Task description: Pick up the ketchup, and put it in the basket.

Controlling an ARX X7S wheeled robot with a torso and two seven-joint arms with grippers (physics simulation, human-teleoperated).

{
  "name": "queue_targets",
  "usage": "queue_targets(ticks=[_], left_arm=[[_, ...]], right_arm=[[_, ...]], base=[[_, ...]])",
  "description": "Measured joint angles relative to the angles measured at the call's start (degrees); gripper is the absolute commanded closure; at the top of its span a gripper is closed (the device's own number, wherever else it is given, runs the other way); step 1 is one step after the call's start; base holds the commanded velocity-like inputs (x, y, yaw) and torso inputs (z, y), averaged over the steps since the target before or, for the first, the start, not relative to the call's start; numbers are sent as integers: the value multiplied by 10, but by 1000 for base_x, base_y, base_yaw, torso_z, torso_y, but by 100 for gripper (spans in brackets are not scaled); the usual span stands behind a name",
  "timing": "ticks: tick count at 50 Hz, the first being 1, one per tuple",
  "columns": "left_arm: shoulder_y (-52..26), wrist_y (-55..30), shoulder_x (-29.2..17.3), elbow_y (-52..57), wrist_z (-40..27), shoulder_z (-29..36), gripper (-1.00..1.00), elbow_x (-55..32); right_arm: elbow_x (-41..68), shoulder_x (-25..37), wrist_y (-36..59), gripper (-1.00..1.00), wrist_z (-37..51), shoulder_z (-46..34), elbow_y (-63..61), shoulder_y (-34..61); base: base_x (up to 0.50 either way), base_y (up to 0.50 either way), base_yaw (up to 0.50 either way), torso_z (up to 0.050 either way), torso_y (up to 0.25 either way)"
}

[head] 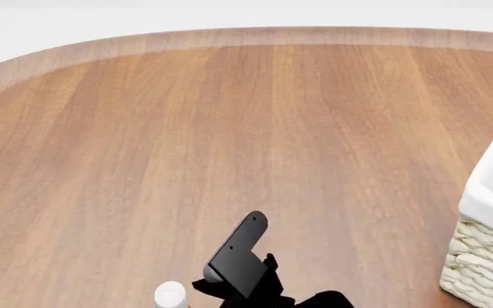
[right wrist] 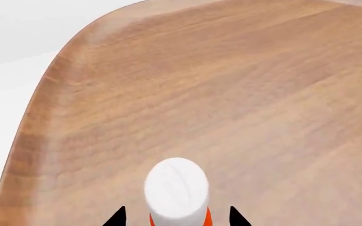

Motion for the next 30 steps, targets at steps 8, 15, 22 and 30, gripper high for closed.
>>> queue_targets(ticks=[8, 15, 22, 30], left_arm=[[1, 1, -1, 2, -2, 4, -100, 1], [1, 1, -3, 4, -3, 7, -100, 1], [1, 2, -4, 4, -4, 7, -100, 0], [-1, 2, -6, 5, -6, 11, -100, 1]], right_arm=[[2, 1, -5, 100, 2, 0, 4, -2], [4, 9, -5, 100, 6, 2, -12, -9], [13, 28, 6, 100, 28, 18, -63, -22], [29, 61, 39, 100, 75, 56, -165, -36]], base=[[0, 0, 0, 0, 0], [0, 0, 0, 0, 0], [0, 0, 0, 0, 0], [0, 0, 0, 0, 0]])
